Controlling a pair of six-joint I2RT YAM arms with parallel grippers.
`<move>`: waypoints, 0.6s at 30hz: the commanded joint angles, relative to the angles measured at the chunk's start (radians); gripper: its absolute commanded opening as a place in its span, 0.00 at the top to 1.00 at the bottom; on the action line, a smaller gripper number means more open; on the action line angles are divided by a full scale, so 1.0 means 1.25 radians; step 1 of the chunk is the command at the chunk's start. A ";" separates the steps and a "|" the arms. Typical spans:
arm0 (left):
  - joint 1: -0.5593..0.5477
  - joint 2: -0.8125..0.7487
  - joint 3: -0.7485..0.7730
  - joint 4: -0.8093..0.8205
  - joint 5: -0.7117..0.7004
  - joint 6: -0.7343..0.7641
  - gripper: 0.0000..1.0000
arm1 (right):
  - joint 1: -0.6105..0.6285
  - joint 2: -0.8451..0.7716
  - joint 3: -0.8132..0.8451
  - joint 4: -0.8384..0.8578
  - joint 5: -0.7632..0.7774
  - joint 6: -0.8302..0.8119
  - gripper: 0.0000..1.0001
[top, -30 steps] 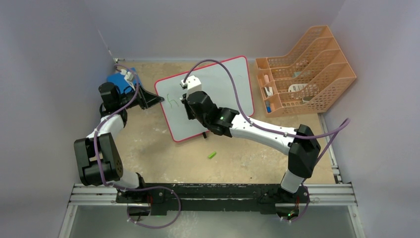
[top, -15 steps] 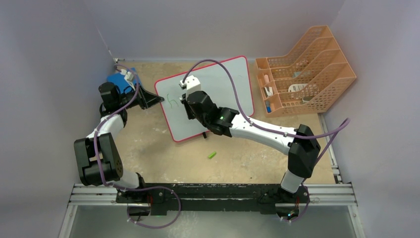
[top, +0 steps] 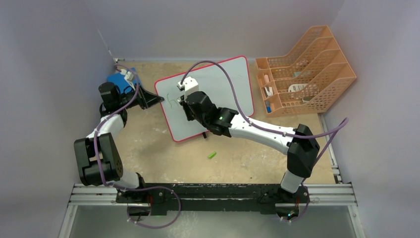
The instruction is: Write a sentence on the whiteboard
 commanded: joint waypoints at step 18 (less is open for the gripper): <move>-0.023 -0.009 0.016 -0.006 0.010 0.032 1.00 | -0.001 0.001 0.005 -0.029 -0.020 -0.003 1.00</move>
